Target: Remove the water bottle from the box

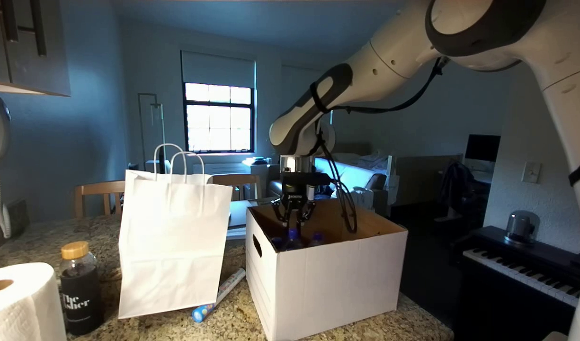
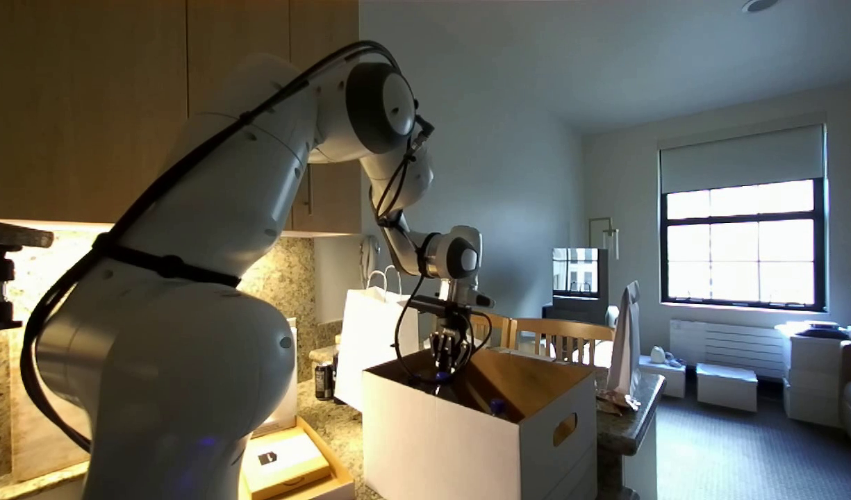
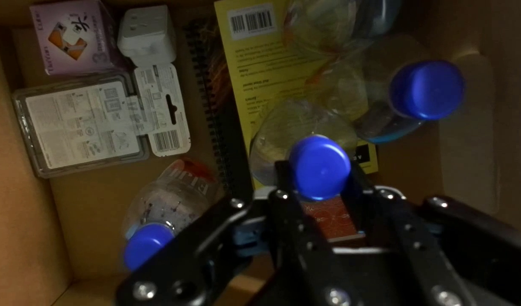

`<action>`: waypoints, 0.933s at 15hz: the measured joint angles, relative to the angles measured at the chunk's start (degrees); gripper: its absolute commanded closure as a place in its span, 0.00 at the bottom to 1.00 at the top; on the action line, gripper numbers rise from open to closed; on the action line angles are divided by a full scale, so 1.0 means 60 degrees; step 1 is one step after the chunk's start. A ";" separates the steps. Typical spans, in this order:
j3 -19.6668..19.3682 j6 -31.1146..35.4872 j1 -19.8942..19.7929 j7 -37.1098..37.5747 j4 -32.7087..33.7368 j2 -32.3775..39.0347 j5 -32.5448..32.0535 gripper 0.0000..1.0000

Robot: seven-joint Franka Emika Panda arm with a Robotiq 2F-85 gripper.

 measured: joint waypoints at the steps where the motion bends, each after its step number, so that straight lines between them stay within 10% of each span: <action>1: -0.0014 -0.0079 -0.0001 0.0000 -0.0009 -0.0172 0.0000 0.89; 14: 0.0747 -0.7979 0.0582 -0.0644 0.2167 -0.4520 -0.2417 0.89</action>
